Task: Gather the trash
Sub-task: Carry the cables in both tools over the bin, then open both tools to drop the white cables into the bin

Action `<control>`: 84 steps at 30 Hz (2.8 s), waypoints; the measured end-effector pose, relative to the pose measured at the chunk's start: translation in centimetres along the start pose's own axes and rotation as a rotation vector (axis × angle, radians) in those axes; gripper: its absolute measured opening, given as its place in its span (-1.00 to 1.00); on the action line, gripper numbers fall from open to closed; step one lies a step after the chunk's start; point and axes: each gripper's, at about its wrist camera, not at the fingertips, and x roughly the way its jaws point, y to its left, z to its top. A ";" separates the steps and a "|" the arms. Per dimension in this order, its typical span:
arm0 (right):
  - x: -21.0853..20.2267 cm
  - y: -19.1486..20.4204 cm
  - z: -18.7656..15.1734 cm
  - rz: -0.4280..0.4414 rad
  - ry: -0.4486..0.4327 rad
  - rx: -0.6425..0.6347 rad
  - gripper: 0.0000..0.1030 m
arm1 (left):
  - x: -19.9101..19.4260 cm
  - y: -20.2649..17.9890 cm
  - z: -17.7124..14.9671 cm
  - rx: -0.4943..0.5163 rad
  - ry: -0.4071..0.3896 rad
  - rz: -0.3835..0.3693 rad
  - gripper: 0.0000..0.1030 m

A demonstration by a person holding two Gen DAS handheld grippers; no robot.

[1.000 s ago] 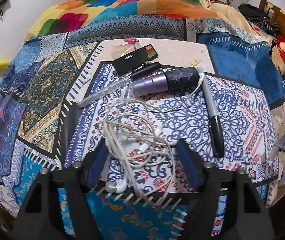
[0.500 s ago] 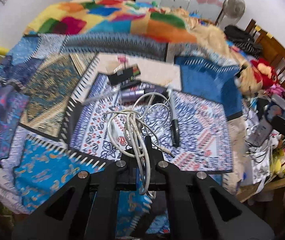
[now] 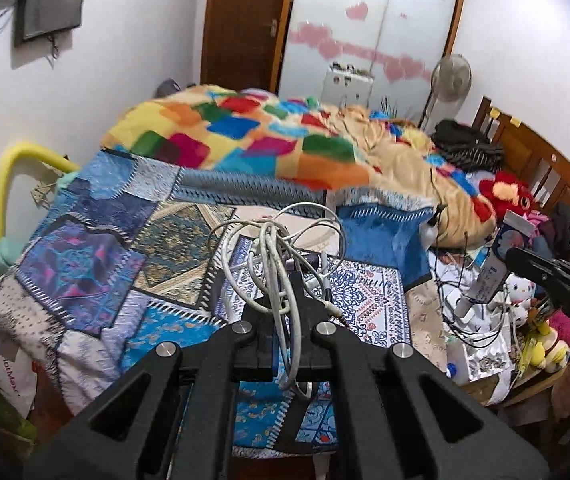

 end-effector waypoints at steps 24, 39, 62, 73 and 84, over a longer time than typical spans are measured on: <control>-4.6 16.4 -5.2 0.197 0.003 -0.158 -0.94 | -19.7 12.4 -13.0 -0.147 -0.114 0.224 -0.96; 0.7 26.7 -11.5 0.317 0.164 -0.277 -0.94 | -19.2 20.7 -25.4 -0.282 0.086 0.335 -0.96; 18.3 33.0 -23.2 0.329 0.650 -0.407 -0.94 | -6.6 29.3 -39.1 -0.671 0.460 0.310 -0.96; 25.1 33.6 -26.3 0.287 0.805 -0.396 -0.94 | -1.8 32.8 -41.9 -0.765 0.566 0.313 -0.96; 27.4 34.5 -26.6 0.323 0.875 -0.383 -0.79 | 0.1 34.1 -39.8 -0.822 0.572 0.265 -0.09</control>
